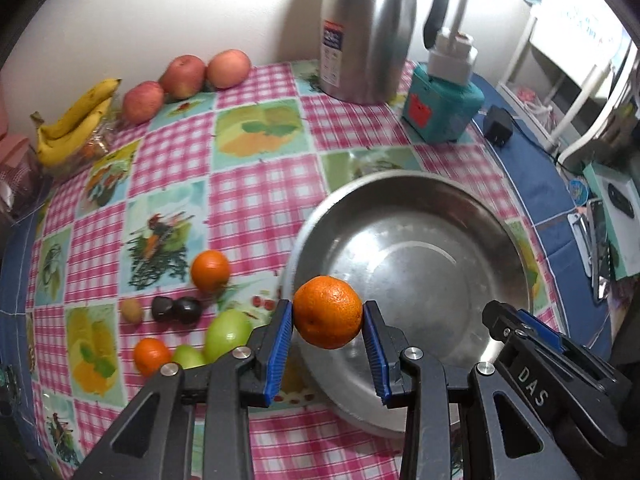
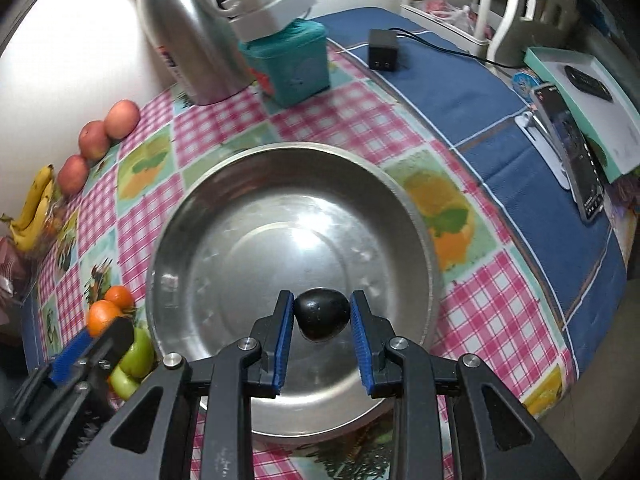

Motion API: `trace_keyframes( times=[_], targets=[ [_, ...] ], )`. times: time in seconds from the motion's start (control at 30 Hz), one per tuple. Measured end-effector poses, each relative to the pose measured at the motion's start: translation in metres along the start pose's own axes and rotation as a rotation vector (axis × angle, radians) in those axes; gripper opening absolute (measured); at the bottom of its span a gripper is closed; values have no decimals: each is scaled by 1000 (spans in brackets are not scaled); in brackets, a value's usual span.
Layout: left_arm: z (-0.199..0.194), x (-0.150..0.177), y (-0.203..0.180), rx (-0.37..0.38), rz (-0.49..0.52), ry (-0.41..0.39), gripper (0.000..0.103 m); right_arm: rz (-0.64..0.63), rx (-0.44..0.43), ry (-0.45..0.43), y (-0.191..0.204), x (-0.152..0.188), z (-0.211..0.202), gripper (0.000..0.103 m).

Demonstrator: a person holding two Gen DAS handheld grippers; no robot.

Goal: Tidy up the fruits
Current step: 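Lift the tangerine with the left tool while the right tool carries the plum over the steel bowl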

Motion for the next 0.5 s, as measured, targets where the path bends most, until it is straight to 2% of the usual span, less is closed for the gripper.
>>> trace_keyframes(
  times=[0.5],
  targets=[
    [32, 7, -17, -10, 7, 46, 38, 63, 14, 59, -20, 6, 16, 31]
  ],
)
Point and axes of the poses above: each gripper's, at about its wrist camera, not at the fingertips, and z roughly the way its jaws point, y to its left, x to its underside, the point moved 10 cm from there along z, roughly the way its jaws point, and after that the axes turned 10 degrees about -x, right-handed, at the moved point
